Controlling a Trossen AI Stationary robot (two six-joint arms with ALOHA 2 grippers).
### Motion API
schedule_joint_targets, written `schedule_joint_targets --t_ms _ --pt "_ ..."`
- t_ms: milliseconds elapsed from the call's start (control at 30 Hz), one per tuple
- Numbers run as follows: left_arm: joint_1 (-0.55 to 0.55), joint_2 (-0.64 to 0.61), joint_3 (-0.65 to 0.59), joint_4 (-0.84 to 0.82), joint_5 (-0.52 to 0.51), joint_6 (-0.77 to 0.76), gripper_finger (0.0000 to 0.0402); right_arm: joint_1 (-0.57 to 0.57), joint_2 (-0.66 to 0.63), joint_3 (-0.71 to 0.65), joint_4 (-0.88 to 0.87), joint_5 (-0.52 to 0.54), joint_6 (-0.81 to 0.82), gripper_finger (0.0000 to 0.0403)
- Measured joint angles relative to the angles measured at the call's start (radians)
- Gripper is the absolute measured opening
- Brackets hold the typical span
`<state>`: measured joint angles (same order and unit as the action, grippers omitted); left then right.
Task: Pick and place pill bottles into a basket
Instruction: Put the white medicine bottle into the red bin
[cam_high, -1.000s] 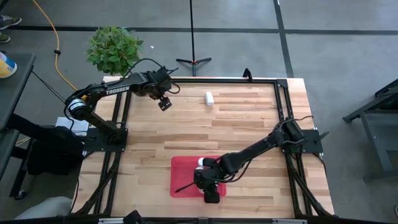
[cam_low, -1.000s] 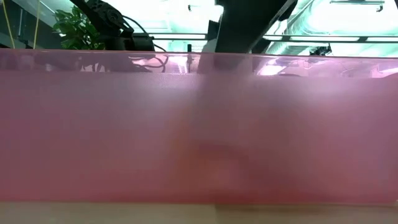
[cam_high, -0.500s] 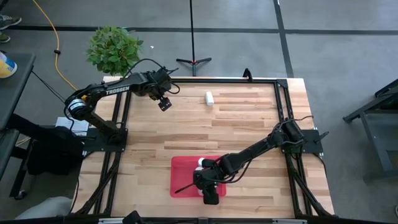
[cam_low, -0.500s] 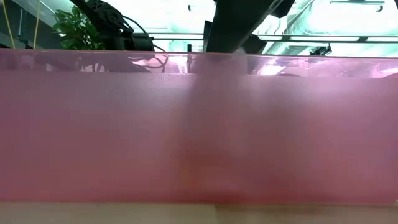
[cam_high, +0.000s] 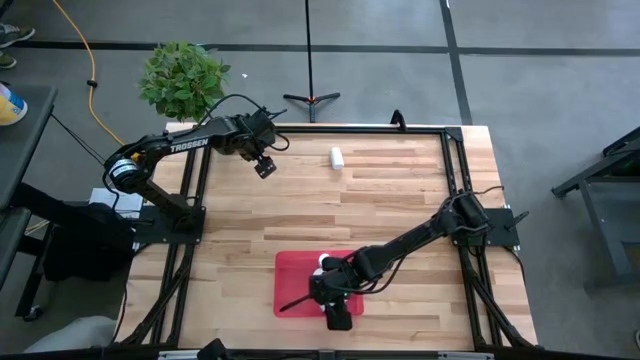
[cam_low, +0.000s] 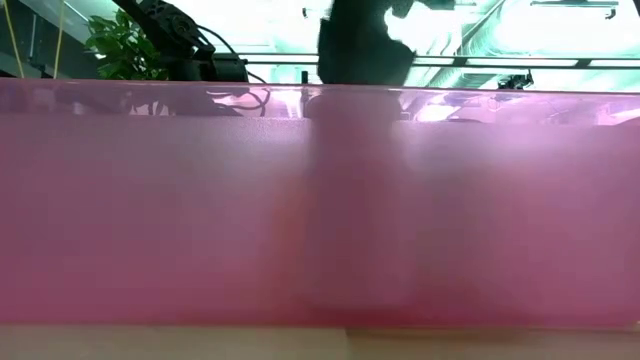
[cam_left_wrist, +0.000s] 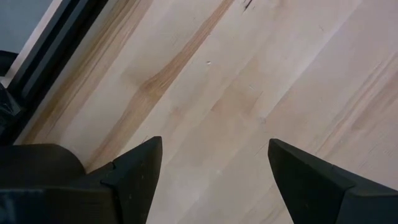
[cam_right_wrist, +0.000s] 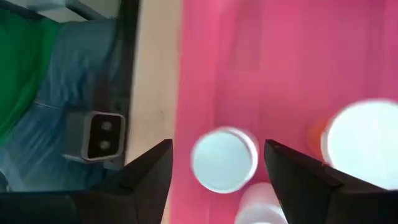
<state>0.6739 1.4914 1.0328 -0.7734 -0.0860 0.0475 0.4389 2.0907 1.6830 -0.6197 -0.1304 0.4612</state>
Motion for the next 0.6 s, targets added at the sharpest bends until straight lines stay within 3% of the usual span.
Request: schedule_joint_targets --t_ms 267,600 --pt "0.0 0.0 0.0 -0.005 0.0 0.0 0.0326 0.002 -0.002 0.174 -0.181 0.041 -0.092 0.0242" --pt "0.0 0.0 0.0 -0.005 0.0 -0.004 0.0326 -0.055 -0.002 0.46 -0.485 0.385 -0.284 0.0243"
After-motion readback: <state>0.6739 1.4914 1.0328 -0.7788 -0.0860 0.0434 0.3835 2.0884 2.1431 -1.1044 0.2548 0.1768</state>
